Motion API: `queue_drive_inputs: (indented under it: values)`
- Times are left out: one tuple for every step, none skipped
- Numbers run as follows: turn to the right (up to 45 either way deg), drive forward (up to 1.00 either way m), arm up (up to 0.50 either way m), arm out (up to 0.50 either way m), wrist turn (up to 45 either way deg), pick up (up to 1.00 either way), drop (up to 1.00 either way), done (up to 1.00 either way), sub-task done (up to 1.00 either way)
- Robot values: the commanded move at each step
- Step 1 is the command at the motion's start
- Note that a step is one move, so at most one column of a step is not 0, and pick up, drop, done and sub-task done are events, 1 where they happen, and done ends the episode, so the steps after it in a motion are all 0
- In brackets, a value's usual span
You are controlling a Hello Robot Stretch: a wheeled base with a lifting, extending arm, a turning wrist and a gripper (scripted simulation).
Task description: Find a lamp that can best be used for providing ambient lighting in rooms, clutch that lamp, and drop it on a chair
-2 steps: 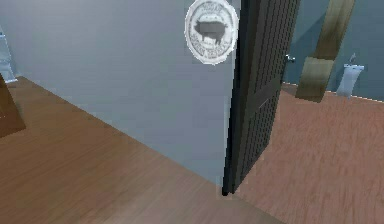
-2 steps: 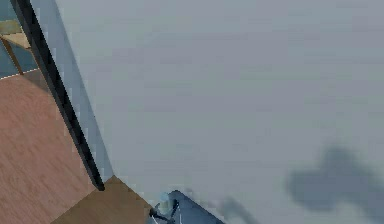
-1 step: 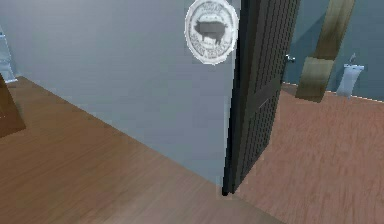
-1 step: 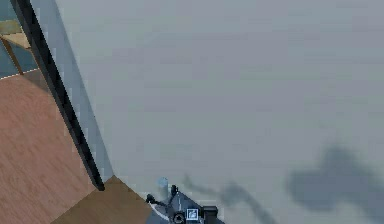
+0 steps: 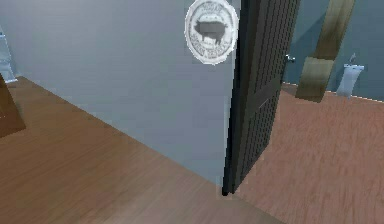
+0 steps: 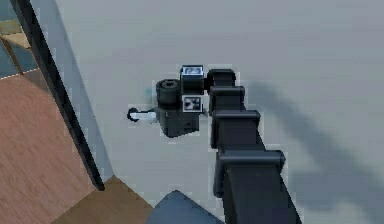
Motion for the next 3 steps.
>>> queue_drive_inputs:
  values:
    - [0.0, 0.00, 0.00, 0.00, -45.0, 0.00, 0.00, 0.00, 0.00]
    - [0.0, 0.00, 0.00, 0.00, -45.0, 0.00, 0.00, 0.00, 0.00]
    - [0.0, 0.00, 0.00, 0.00, -15.0, 0.00, 0.00, 0.00, 0.00]
